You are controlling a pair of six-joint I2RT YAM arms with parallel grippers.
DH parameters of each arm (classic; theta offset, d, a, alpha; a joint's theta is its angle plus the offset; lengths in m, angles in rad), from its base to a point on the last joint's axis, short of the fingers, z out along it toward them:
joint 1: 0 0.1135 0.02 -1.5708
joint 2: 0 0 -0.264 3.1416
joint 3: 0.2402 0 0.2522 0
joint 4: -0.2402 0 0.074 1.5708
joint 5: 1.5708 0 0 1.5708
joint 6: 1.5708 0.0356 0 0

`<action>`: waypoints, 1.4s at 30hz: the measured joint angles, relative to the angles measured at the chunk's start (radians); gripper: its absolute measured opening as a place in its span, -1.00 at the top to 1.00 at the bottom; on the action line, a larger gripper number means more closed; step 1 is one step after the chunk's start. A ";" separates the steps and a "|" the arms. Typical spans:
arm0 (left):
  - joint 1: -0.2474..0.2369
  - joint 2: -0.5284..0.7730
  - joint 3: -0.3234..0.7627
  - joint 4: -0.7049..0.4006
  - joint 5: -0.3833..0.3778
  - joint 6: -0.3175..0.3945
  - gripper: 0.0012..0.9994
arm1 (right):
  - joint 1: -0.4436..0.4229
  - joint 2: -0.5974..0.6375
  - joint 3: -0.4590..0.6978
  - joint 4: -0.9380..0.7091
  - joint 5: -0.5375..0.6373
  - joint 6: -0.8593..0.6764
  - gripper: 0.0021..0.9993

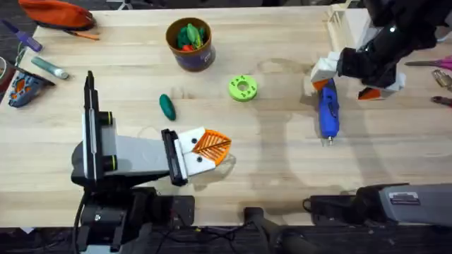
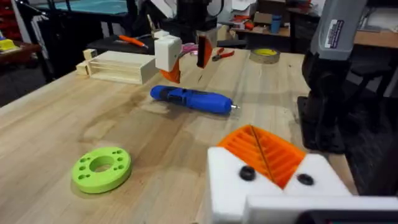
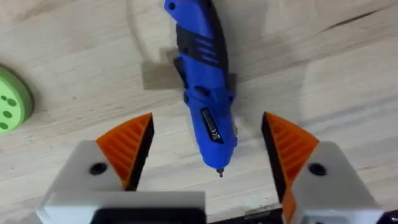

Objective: Pick up the gripper from the table and insert it into the empty holder that is missing its gripper. Then pick up a screw, insert it into the mounting hole, and use the screwdriver to tighten it. Finally, clean up the table by picking up the vegetable and placing it into the bucket.

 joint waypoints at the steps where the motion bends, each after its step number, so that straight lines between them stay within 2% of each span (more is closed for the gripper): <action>1: 0.000 0.000 0.000 0.000 0.000 0.000 0.97 | 0.000 0.000 0.000 0.000 0.000 0.000 -0.99; 10: 0.000 0.000 0.000 0.000 0.000 0.000 0.97 | 0.000 0.006 0.000 0.074 0.000 -0.002 -0.98; 23: 0.000 0.000 0.000 0.000 0.000 0.000 0.97 | 0.000 0.131 -0.008 0.131 0.000 -0.076 -0.98; 34: 0.000 0.000 0.000 0.000 0.000 0.000 0.97 | -0.038 0.131 -0.102 0.213 0.000 -0.110 -0.98; 42: 0.000 0.000 0.000 0.000 0.000 0.000 0.97 | -0.039 0.160 -0.108 0.232 0.000 -0.158 -0.98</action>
